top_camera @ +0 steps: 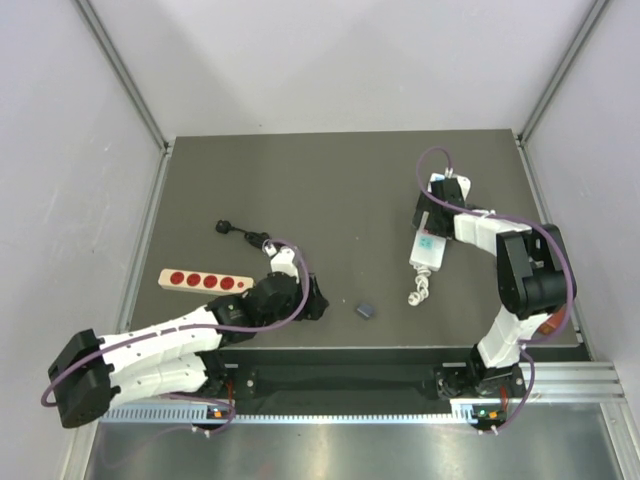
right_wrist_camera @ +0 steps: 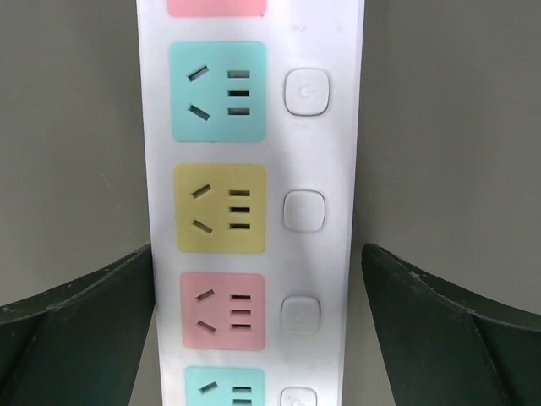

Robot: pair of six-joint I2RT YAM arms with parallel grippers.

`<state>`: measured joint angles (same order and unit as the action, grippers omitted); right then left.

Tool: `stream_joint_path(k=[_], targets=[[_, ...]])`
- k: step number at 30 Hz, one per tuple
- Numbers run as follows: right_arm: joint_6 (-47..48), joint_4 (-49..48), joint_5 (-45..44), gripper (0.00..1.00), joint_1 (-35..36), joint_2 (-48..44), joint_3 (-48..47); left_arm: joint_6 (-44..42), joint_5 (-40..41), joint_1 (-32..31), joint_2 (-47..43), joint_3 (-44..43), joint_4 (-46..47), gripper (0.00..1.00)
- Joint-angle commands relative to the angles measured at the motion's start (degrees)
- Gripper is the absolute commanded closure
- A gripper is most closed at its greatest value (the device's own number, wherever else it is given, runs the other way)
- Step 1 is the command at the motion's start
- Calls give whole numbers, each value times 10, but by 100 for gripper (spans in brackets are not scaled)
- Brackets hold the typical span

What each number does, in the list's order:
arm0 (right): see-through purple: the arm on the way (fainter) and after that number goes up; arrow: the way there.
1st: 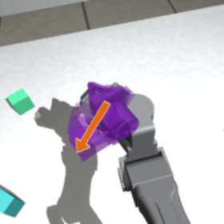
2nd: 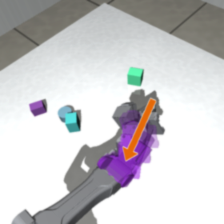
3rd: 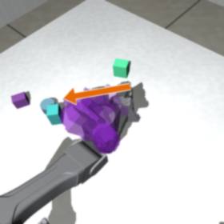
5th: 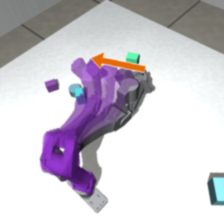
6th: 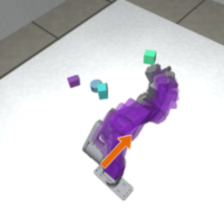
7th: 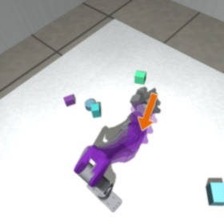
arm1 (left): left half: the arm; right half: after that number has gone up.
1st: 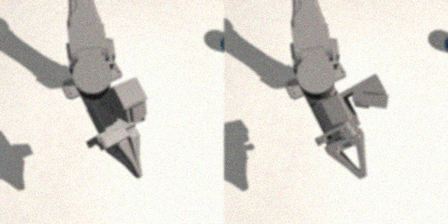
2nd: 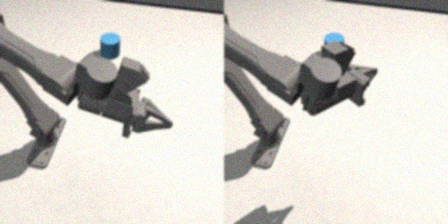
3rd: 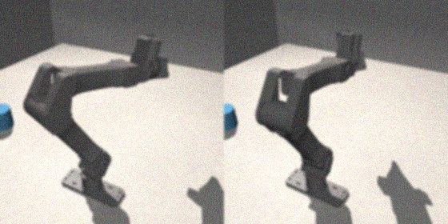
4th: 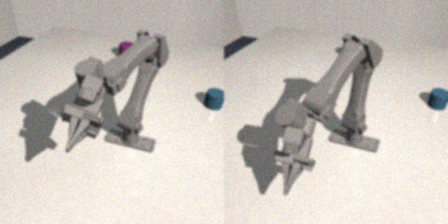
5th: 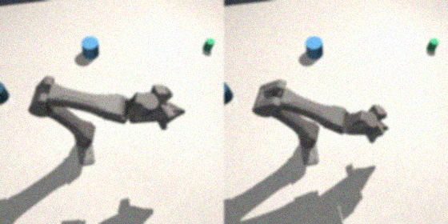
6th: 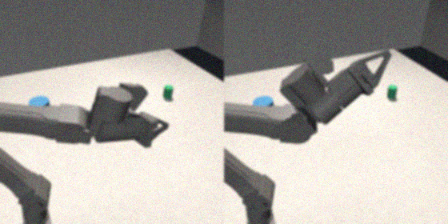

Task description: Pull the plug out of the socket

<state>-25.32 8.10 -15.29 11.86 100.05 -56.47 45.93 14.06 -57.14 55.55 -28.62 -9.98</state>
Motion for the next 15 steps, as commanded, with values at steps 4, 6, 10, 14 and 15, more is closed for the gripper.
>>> stream_joint_path(k=[4, 6, 10, 14, 15], targets=[[22, 62, -95, 0, 25, -62, -53, 23, -21, -4, -96, 51, -3, 24], [23, 100, -116, 0, 44, -69, -76, 19, -22, -4, -114, 57, -7, 23], [19, 159, -175, 0, 77, -104, -102, 19, -23, -3, -146, 76, 13, 22], [17, 178, -166, 0, 81, -159, -98, 28, -33, -3, -153, 108, 65, 22], [17, 184, -167, 0, 81, -165, -101, 30, -36, -3, -152, 109, 67, 22]])
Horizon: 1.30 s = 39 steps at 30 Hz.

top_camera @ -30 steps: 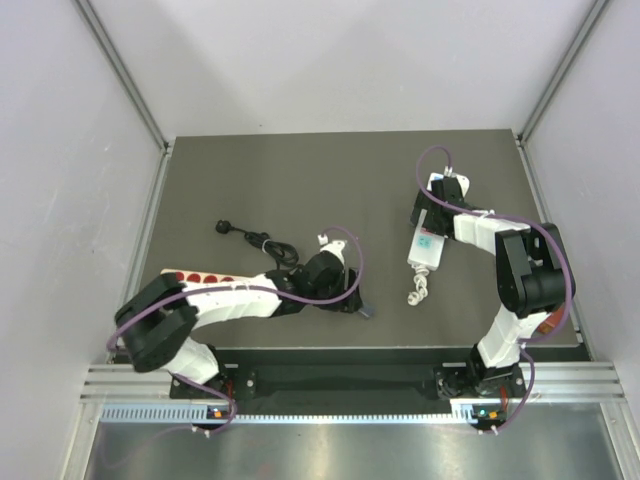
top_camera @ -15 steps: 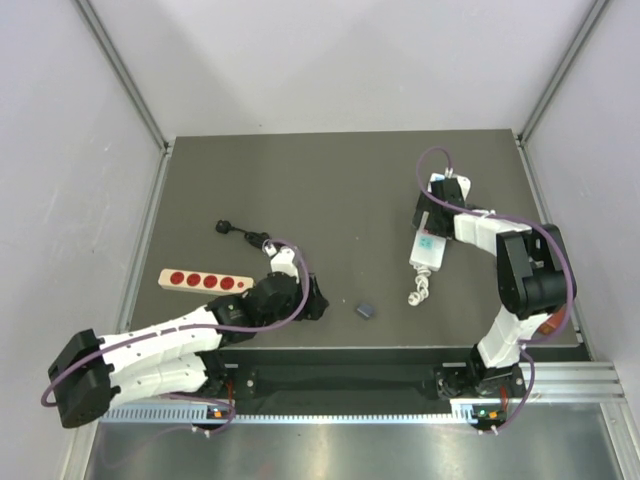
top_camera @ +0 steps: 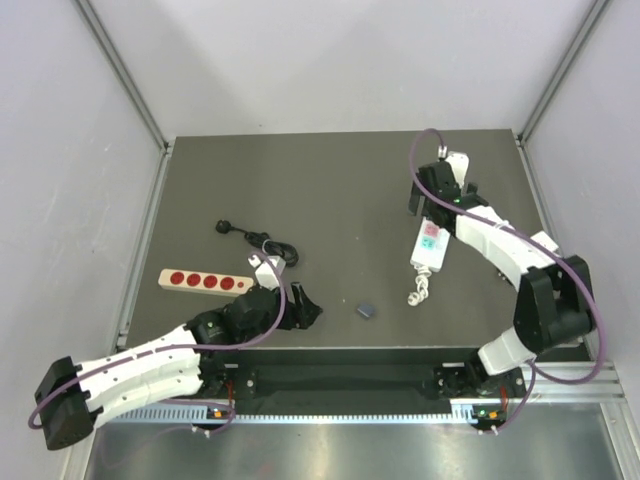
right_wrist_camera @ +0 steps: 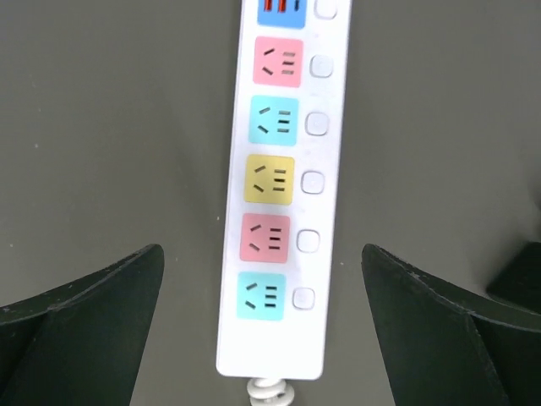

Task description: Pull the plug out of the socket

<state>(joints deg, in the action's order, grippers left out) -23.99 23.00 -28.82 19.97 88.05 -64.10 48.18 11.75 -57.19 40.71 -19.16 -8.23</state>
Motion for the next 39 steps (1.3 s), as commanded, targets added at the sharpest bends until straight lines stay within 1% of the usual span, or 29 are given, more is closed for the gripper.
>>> stream_joint_path(k=[1, 4, 5, 6, 7, 8, 9, 10, 11, 12, 13, 14, 15, 16, 17, 18, 19, 20, 21, 22, 23, 25, 26, 28, 29, 31, 33, 35, 39], targets=[[3, 42, -31, 0, 0, -50, -27, 9, -20, -3, -5, 14, 52, 22], [3, 46, -10, 0, 12, -87, -18, 0, -34, -3, -8, 11, 62, 21], [8, 33, -1, 0, 34, -120, -7, -1, -38, -3, -8, 15, 68, 21], [12, 17, 16, 0, 47, -140, 27, -1, -42, -3, -11, 20, 96, 21], [18, -34, 25, 0, 62, -162, 50, -5, -44, -2, -14, 27, 110, 21], [30, -63, 36, 0, 79, -188, 77, -5, -47, -2, -19, 45, 128, 20], [36, -103, 69, 0, 112, -239, 144, -5, -47, -3, -36, 57, 149, 20], [39, -172, 78, 0, 131, -267, 181, 2, -46, -3, -47, 70, 188, 20], [37, -209, 87, 0, 171, -317, 249, 6, -46, -3, -59, 101, 215, 20], [30, -225, 102, 0, 188, -338, 277, 11, -46, -3, -89, 117, 237, 19], [-2, -247, 109, 0, 198, -357, 301, 18, -45, -3, -104, 133, 280, 19], [-23, -261, 119, 0, 208, -392, 323, 24, -40, -3, -120, 164, 296, 18], [-41, -268, 152, 0, 210, -409, 366, 31, -31, -3, -152, 177, 305, 16], [-81, -277, 168, 0, 210, -429, 388, 36, -31, -2, -169, 207, 326, 16], [-102, -282, 177, 0, 211, -468, 410, 37, -29, -3, -186, 219, 333, 16], [-119, -285, 202, 0, 211, -490, 449, 38, -29, -3, -220, 230, 339, 16], [-140, -291, 214, 0, 211, -512, 468, 46, -29, -3, -240, 251, 342, 16], [-153, -292, 224, 0, 211, -557, 488, 52, -29, -2, -258, 261, 343, 16], [-167, -293, 233, 0, 210, -581, 528, 59, -30, -2, -298, 271, 342, 14], [-197, -292, 236, 0, 211, -605, 548, 67, -30, -2, -316, 272, 321, 12], [-207, -290, 242, 0, 211, -652, 581, 62, -35, -3, -333, 271, 294, 12], [-240, -297, 274, 0, 211, -703, 617, 52, -55, -3, -380, 269, 276, 12], [-256, -291, 280, 0, 211, -758, 639, 52, -61, -2, -394, 269, 268, 11], [-299, -256, 286, 0, 212, -819, 680, 58, -85, -3, -390, 272, 294, 11], [-311, -239, 286, 0, 213, -878, 702, 64, -99, -3, -385, 271, 300, 11], [-338, -175, 286, 0, 211, -943, 716, 76, -110, -2, -387, 271, 305, 11], [-344, -187, 300, 0, 211, -905, 717, 86, -115, -2, -397, 272, 301, 11], [-345, -226, 313, 0, 211, -850, 724, 91, -137, -3, -397, 271, 304, 11], [-342, -260, 312, 0, 212, -822, 726, 107, -142, -2, -397, 271, 303, 11]])
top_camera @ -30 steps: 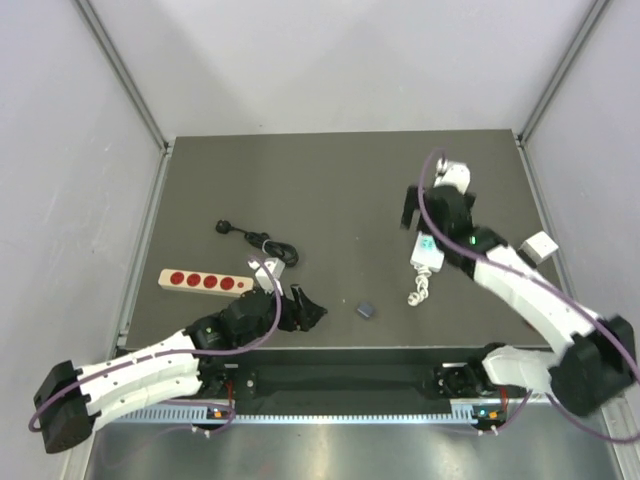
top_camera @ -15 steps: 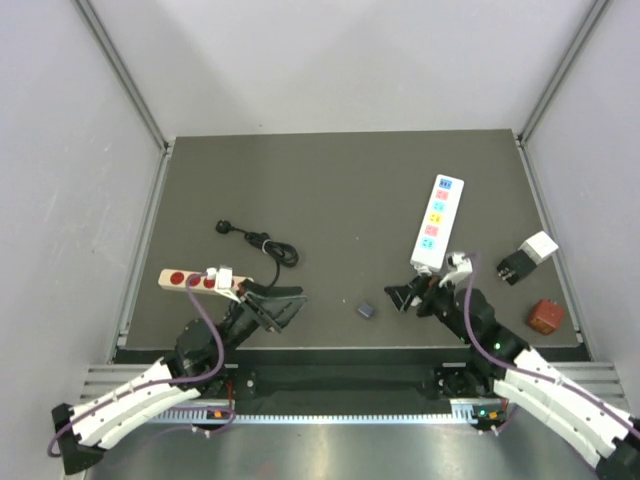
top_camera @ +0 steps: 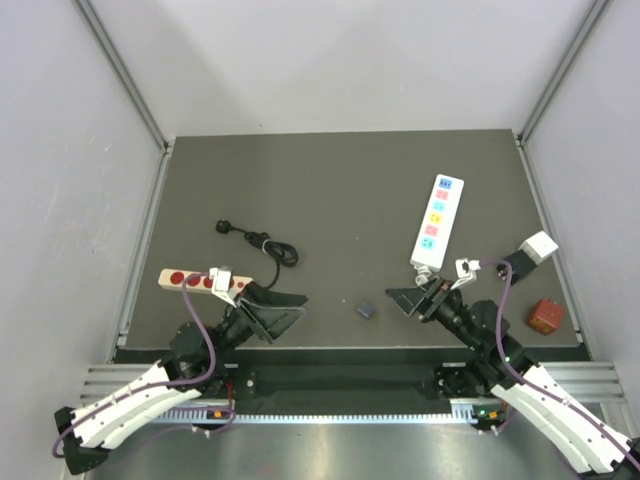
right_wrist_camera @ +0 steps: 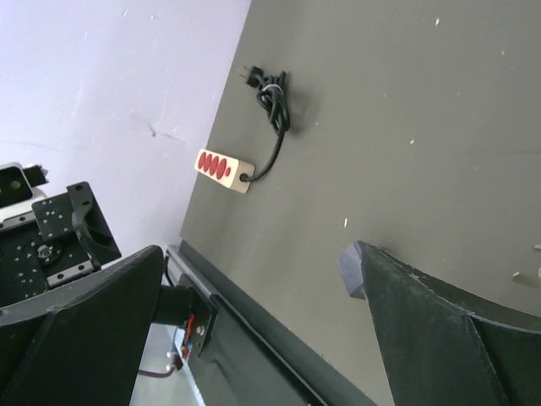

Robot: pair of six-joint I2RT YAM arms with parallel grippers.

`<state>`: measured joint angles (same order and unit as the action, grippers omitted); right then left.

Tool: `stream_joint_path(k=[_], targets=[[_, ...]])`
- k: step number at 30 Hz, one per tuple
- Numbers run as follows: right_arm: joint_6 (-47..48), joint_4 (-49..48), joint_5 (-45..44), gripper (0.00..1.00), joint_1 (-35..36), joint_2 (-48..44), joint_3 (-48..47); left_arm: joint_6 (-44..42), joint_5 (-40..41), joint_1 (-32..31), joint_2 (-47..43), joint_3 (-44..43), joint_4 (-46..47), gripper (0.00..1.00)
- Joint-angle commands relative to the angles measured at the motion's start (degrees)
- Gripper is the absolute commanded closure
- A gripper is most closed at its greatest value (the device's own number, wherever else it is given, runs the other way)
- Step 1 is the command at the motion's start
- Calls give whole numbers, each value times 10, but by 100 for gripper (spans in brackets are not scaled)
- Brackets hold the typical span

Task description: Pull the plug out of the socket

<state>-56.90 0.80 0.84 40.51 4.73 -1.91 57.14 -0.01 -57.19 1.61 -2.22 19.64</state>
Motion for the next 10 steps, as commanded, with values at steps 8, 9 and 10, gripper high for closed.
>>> stream_joint_path(k=[8, 9, 10], targets=[[-24, -58, 79, 0, 6, -116, 105, 54, -67, -2, -6, 106, 92, 10], [-34, -110, 107, 0, 5, -105, 106, 65, -78, -2, -6, 108, 144, 10], [-36, -146, 121, 0, 5, -98, 108, 72, -103, -3, -6, 114, 174, 10]])
